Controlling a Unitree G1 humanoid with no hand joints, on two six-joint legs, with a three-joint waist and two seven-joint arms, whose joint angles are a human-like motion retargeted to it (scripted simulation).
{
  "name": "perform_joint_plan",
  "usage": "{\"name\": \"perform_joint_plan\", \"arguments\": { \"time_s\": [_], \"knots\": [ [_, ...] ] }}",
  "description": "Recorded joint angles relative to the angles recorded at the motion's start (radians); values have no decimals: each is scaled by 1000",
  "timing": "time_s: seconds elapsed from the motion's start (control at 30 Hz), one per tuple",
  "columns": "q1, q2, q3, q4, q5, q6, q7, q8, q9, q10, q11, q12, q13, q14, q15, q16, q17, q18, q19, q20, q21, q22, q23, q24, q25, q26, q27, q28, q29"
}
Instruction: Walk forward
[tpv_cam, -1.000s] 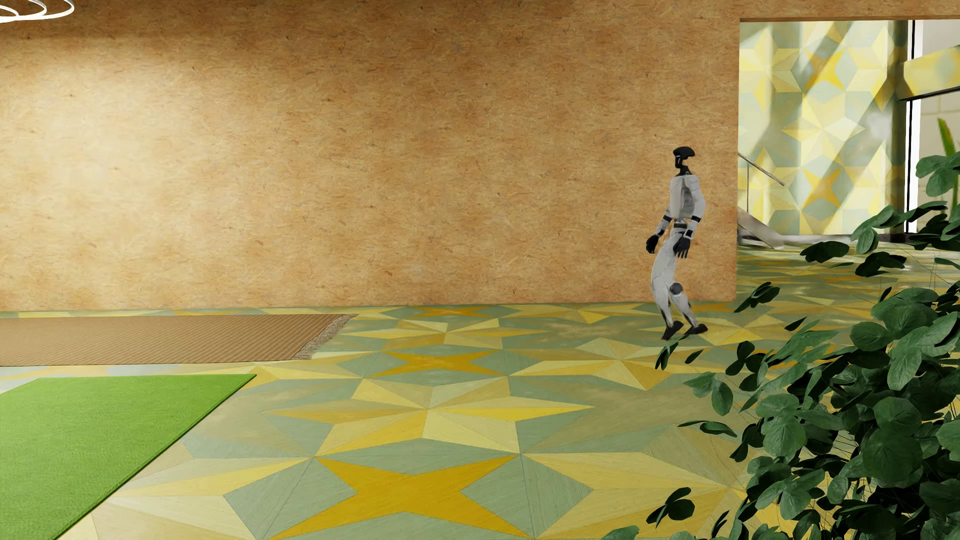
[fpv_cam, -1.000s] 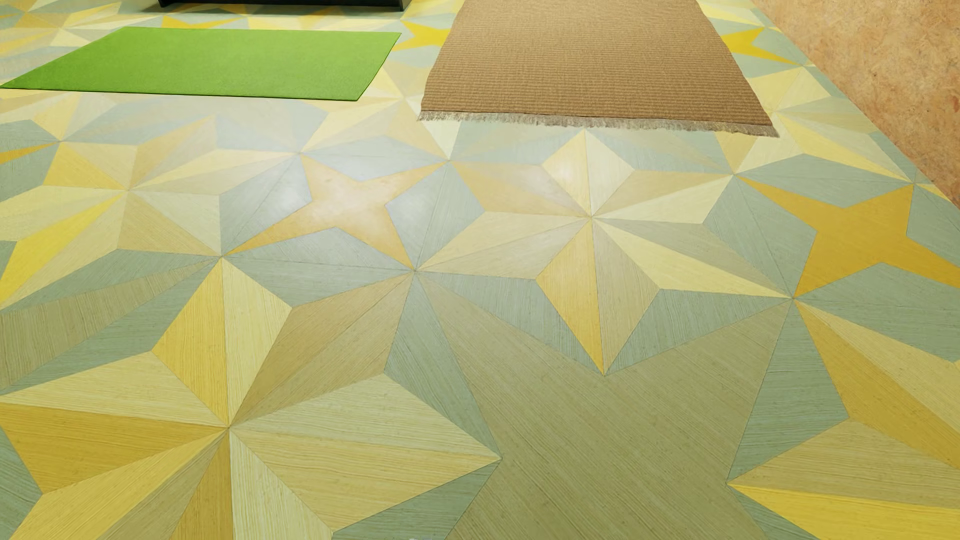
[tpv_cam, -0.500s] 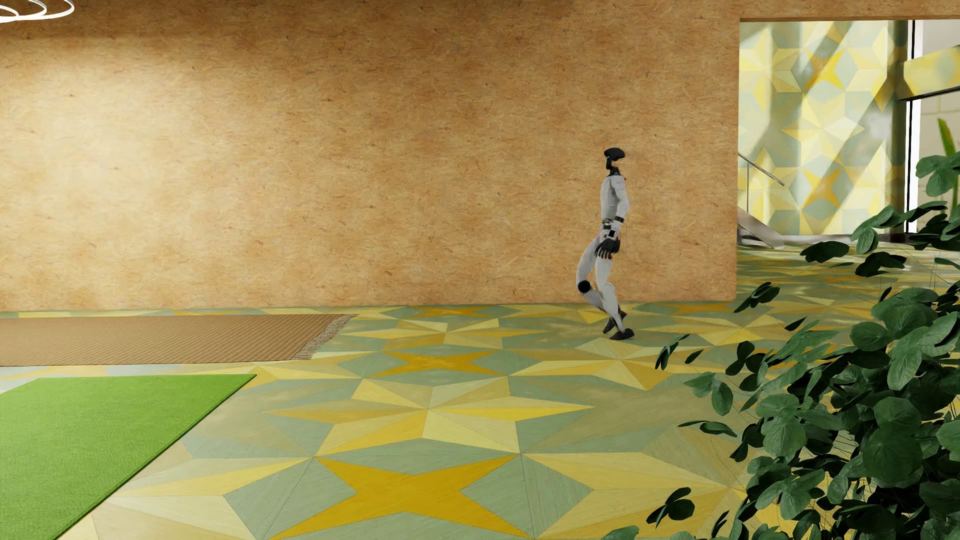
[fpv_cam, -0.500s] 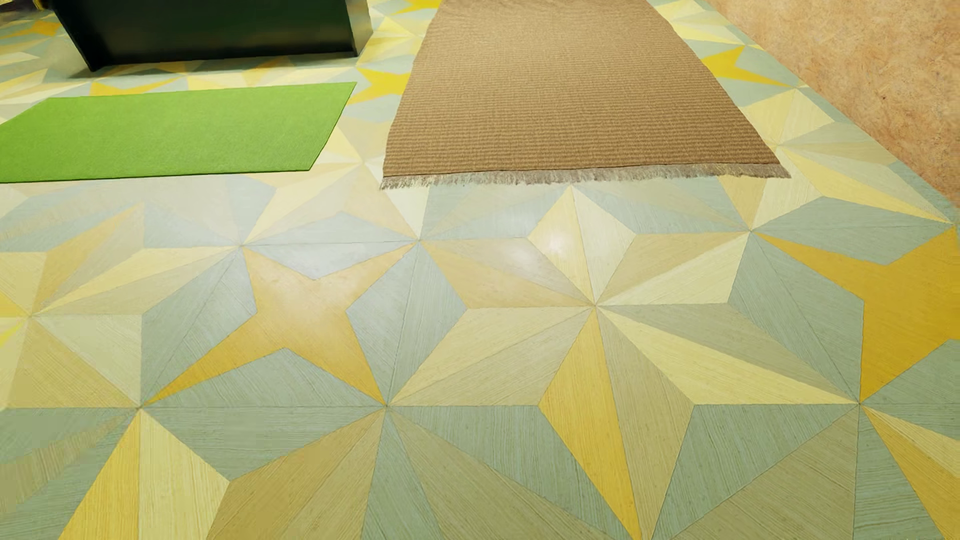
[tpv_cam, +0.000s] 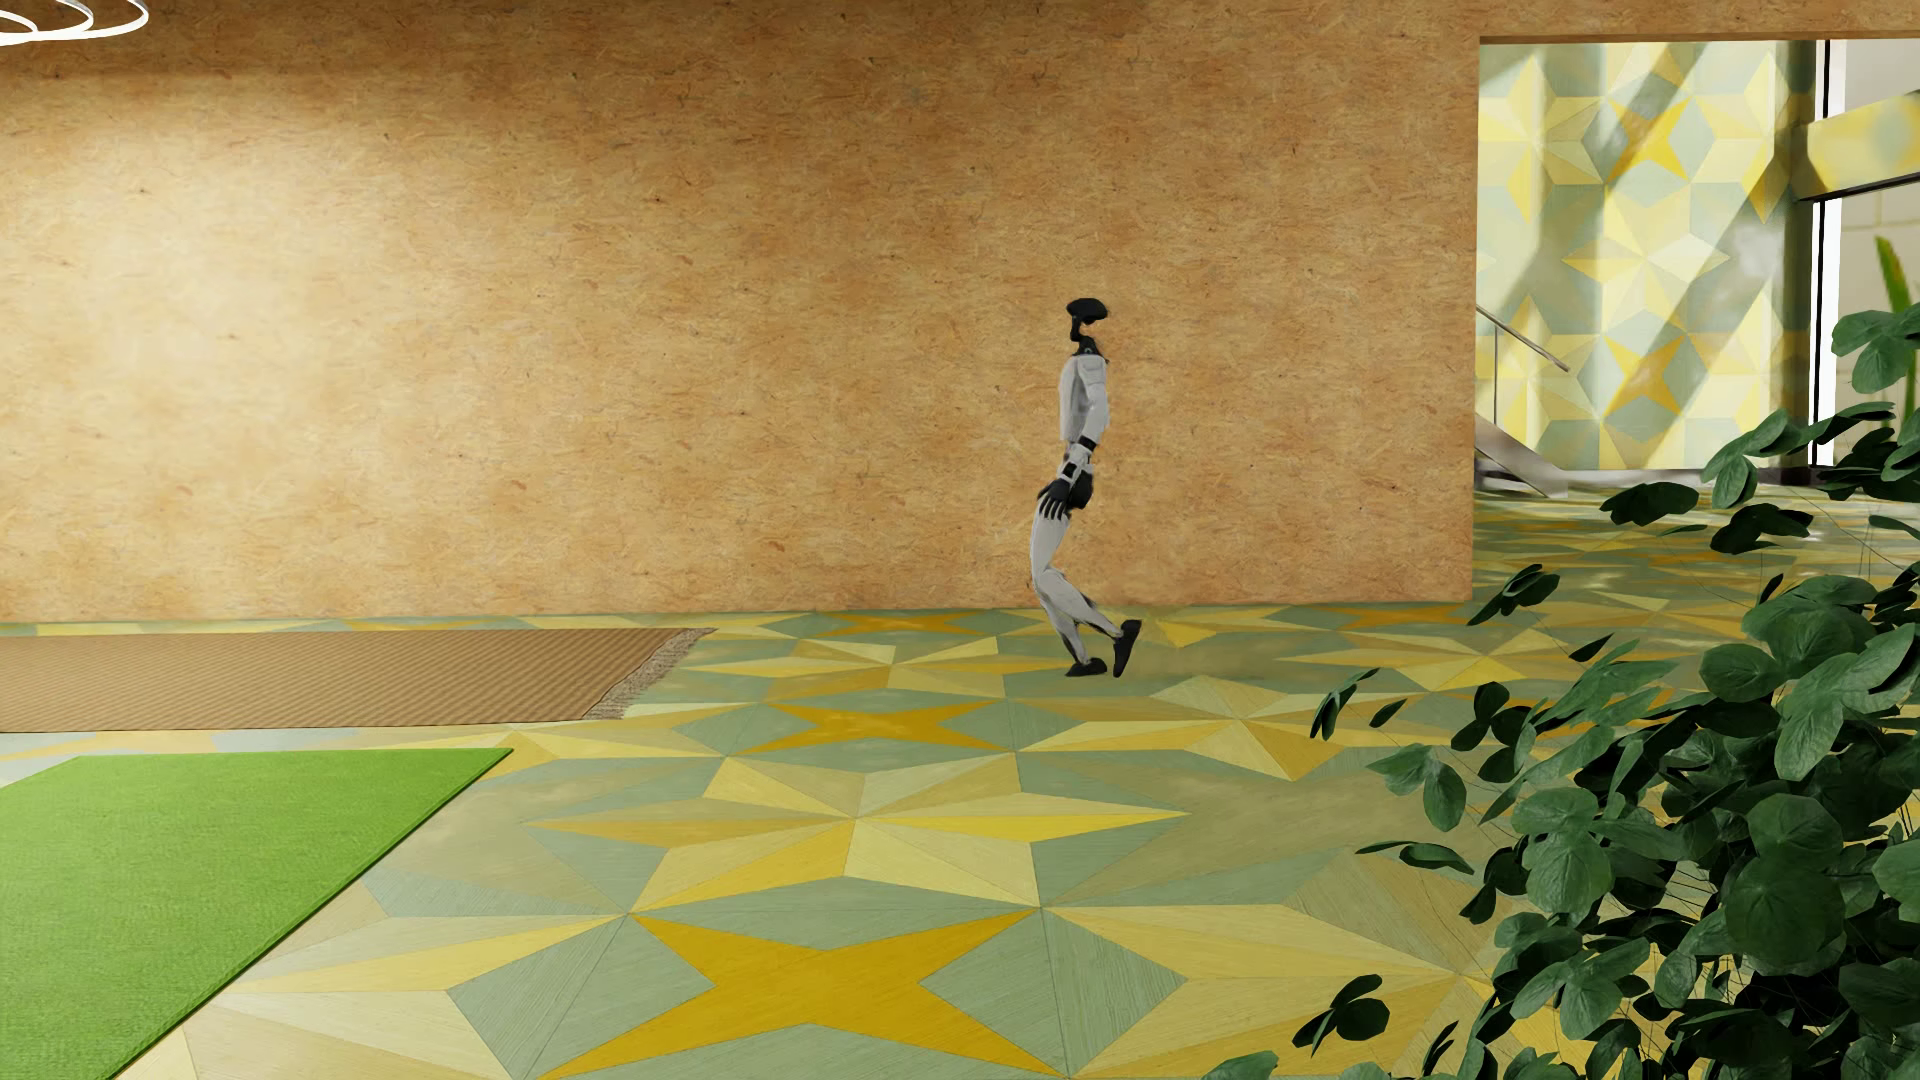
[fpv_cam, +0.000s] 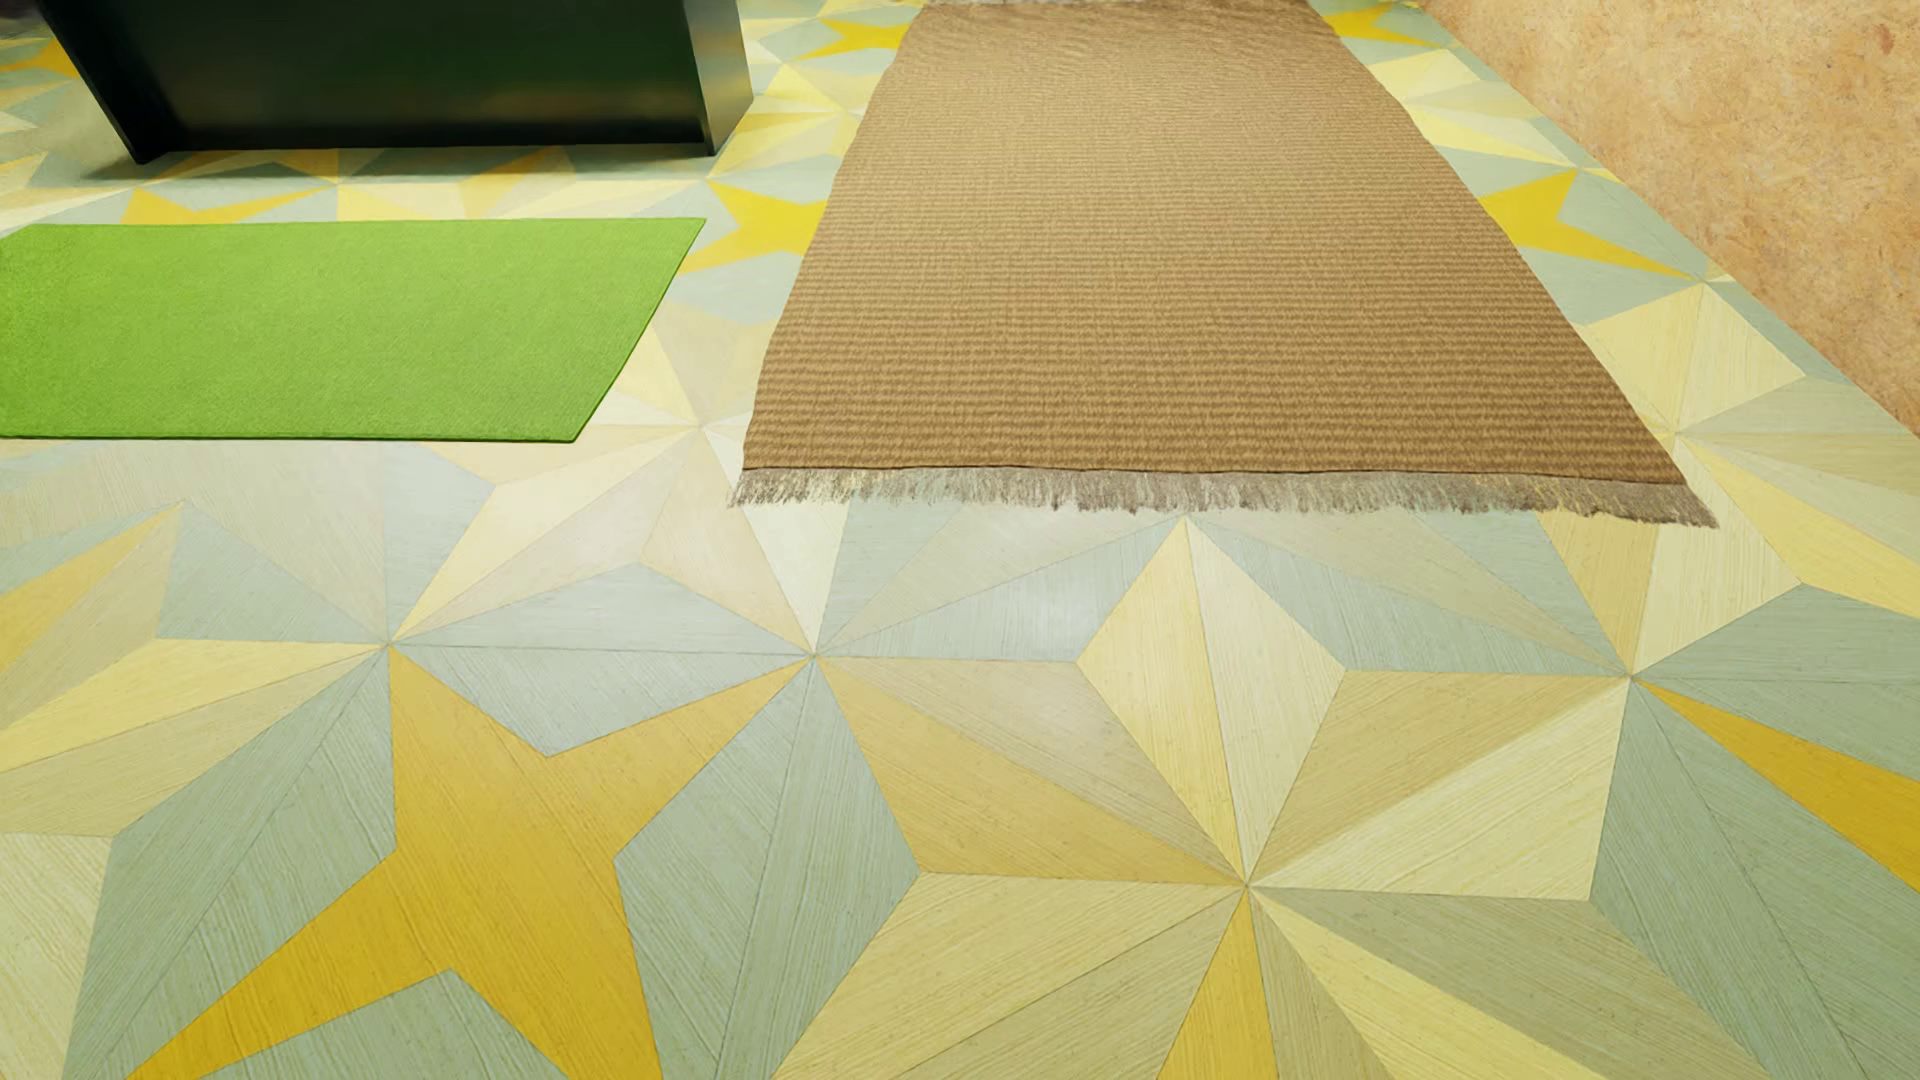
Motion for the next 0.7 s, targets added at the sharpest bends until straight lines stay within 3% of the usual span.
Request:
{"name": "perform_joint_plan", "arguments": {
  "time_s": [0.13,0.17,0.2,0.23,0.27,0.3,0.33,0.37,0.4,0.43,0.47,0.53,0.57,0.63,0.7],
  "knots": [
    [-172,246,169,3,-28,-23,0,0,30,-525,-86,80,-106,191,-96,11,-65,0,0,-19,-41,78,-165,0,0,0,0,0,0],
    [-185,266,200,3,-30,-22,0,0,25,-690,-80,88,-140,140,-135,8,-81,0,0,-45,-60,106,-187,0,0,0,0,0,0],
    [-176,308,216,-1,-28,-17,0,0,20,-801,-84,109,-161,-142,-172,2,-89,0,0,-56,-94,131,-205,0,0,0,0,0,0],
    [-173,325,248,1,-42,-24,0,0,11,-963,-73,114,-190,-309,-179,2,-92,0,0,-106,-104,168,-201,0,0,0,0,0,0],
    [-180,359,260,-6,-57,-27,0,0,13,-822,-52,134,-202,-360,-153,-3,-91,0,0,-110,-124,191,-203,0,0,0,0,0,0],
    [-214,374,262,-29,-74,-36,0,0,11,-825,-13,149,-206,-277,-98,-11,-88,0,0,-117,-138,203,-198,0,0,0,0,0,0],
    [-214,386,278,-47,-95,-39,0,0,2,-799,30,163,-189,-115,1,-20,-84,0,0,-131,-157,218,-195,0,0,0,0,0,0],
    [-227,380,271,-73,-118,-51,0,0,-12,-746,102,175,-166,-6,171,-28,-68,0,0,-125,-171,232,-173,0,0,0,0,0,0],
    [-211,330,262,-99,-145,-59,0,0,-23,-694,225,193,-132,17,378,-32,-55,0,0,-87,-177,221,-151,0,0,0,0,0,0],
    [-176,236,266,-121,-162,-60,0,0,-17,-667,370,188,-113,6,504,-33,-45,0,0,-60,-167,202,-131,0,0,0,0,0,0],
    [-135,123,248,-156,-170,-58,0,0,-12,-646,544,179,-104,-15,446,-32,-41,0,0,-50,-136,173,-108,0,0,0,0,0,0],
    [18,-42,169,-163,-152,-37,0,0,10,-668,742,118,-107,-117,48,-26,-24,0,0,-58,-85,168,-48,0,0,0,0,0,0],
    [99,-124,112,-153,-146,-26,0,0,14,-705,758,91,-101,-187,-20,-18,-14,0,0,-48,-77,140,-30,0,0,0,0,0,0],
    [250,-242,-25,-107,-147,1,0,0,23,-778,617,24,-63,-317,-6,14,-7,0,0,-33,-55,91,-48,0,0,0,0,0,0],
    [370,-314,-112,-75,-159,11,0,0,27,-827,319,-52,-22,-427,58,51,-8,0,0,-23,-26,41,-72,0,0,0,0,0,0]
  ]
}}
